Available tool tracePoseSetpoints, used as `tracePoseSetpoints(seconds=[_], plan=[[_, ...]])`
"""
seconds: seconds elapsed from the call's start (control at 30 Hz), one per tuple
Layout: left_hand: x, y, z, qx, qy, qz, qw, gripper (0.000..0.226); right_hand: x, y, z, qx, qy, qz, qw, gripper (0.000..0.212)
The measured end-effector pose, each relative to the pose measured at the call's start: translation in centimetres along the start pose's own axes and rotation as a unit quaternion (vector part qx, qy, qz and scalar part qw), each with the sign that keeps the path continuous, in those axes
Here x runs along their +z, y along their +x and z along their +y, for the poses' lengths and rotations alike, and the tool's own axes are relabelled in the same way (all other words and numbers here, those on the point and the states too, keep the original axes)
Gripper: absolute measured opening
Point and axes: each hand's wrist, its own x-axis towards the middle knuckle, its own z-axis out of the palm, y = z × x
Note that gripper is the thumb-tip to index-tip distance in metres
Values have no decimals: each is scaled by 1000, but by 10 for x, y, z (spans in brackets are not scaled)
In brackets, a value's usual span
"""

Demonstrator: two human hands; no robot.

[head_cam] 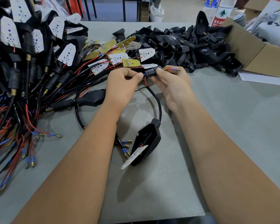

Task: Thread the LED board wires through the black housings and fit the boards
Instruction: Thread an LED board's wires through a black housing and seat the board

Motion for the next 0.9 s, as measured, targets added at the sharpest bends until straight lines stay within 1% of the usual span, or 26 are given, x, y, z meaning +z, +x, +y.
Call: tracePoseSetpoints(seconds=[0.27,0.5,0.7,0.8,0.9], plan=[[-2,-2,4,20,-11,-11,1000,24,-1,-1,-1,2,-17,-8,1000,23],[-2,-2,3,6,8,-7,1000,26,0,-3,0,-23,-22,-27,999,27],[-1,-5,4,3,10,-20,1000,22,0,-6,1,-30,-44,-36,998,28],[1,-7,5,-1,-1,-26,1000,23,1,-8,1,-39,-56,-44,997,28],[0,-7,6,-9,-39,-23,999,18,2,-9,1,-33,-25,-36,998,26]])
